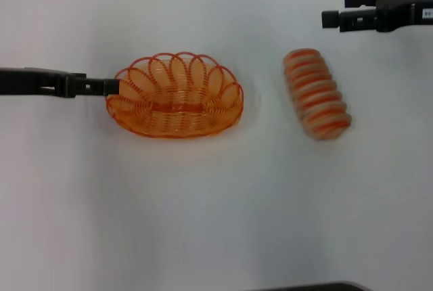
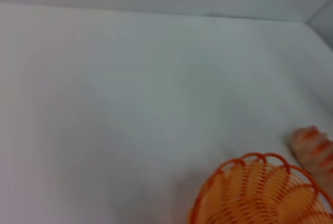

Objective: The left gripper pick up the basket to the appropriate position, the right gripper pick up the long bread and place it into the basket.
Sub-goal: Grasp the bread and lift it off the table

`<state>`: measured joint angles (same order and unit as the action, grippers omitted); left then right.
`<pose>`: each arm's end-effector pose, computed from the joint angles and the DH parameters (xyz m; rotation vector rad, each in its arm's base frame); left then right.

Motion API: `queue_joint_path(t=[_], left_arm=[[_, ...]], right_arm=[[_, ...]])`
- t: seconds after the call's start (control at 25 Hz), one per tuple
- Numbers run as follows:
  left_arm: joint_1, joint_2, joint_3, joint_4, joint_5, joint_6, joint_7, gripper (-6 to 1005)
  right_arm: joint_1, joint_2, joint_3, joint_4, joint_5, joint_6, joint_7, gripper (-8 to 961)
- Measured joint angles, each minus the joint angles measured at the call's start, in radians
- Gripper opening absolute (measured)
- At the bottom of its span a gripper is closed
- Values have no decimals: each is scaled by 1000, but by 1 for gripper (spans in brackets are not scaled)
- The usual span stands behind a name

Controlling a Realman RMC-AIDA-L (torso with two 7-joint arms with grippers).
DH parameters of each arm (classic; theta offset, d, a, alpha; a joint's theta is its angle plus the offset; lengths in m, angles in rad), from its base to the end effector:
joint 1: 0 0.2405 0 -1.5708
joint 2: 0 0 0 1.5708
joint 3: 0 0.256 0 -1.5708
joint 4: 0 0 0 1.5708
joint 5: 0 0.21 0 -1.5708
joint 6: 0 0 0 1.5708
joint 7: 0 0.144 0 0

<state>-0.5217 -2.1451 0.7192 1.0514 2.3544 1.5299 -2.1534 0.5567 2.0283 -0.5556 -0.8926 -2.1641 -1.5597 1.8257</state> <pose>-0.2622 0.3433 0.0255 -2.4941 -1.3185 -0.2852 0.2712 0.3592 0.0717 -2.5093 0.9856 0.5474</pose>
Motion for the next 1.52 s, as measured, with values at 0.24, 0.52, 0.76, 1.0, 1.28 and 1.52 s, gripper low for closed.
queue_joint_path(t=[0.24,0.52,0.76,1.0,1.28,1.52], left_arm=[[66,12,-77,-49,-115,145,339,886],[147,-2,-139,-70,-153,217,575,885],[176,-6,-168,-71,-159,252,649,886],[195,-12,-170,-73,-154,268,713,886],[218,-10,-192,-69,-154,305,784,886],[224,-11,-196,-79,-150,340,844,885]], right_arm=[[54,-72,-90,1,-7,-1,340,945],[153,-96,-144,4,-214,-6,644,946],[256,-82,-156,13,-429,-66,830,946],[336,-69,-232,74,-545,-86,935,946],[388,-62,-317,144,-572,-53,997,945],[431,-55,-334,212,-627,-23,1023,945]])
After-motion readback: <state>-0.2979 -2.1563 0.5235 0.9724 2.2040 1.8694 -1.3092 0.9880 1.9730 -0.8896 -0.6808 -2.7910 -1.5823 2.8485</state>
